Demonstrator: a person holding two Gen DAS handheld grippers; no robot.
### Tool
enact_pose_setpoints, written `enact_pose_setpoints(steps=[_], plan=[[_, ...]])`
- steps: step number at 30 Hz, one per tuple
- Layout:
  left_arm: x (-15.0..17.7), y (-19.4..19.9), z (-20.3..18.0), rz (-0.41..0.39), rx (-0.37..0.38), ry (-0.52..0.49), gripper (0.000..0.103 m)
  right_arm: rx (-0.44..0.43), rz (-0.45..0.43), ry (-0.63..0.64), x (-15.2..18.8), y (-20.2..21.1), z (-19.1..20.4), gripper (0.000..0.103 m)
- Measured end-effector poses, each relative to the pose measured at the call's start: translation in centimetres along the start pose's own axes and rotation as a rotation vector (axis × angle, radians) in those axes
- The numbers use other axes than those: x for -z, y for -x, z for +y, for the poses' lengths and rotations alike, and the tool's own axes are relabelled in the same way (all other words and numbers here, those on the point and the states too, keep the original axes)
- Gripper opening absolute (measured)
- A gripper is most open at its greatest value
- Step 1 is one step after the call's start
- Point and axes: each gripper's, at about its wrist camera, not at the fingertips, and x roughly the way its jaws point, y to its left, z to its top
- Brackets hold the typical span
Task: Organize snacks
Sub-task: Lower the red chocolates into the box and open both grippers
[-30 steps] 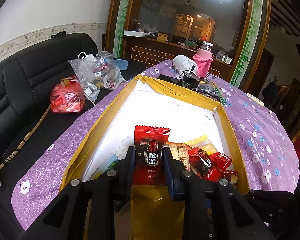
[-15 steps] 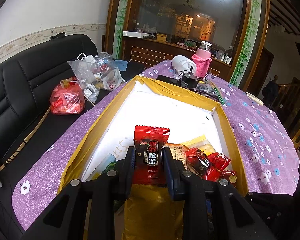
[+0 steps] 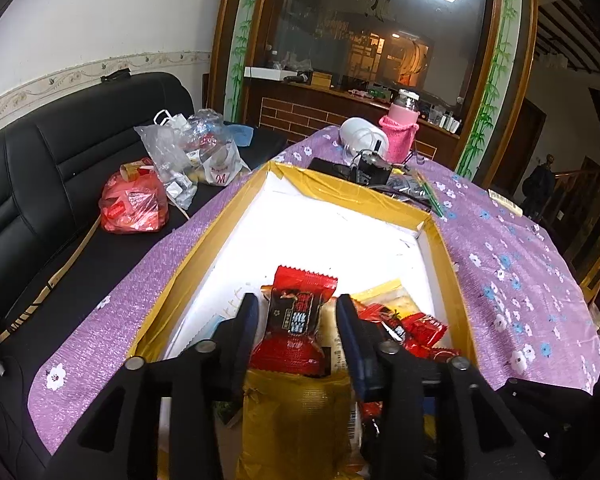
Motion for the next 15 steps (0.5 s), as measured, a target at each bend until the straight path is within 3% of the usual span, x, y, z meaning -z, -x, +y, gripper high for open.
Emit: enact_pose_setpoints(steps=[15], plan=[[-0.8,2.4,-1.8,-0.051,-0.007,-0.016,0.074,0.045,-0.118,-0.091,1.1,5.6,-2.8,0.068]])
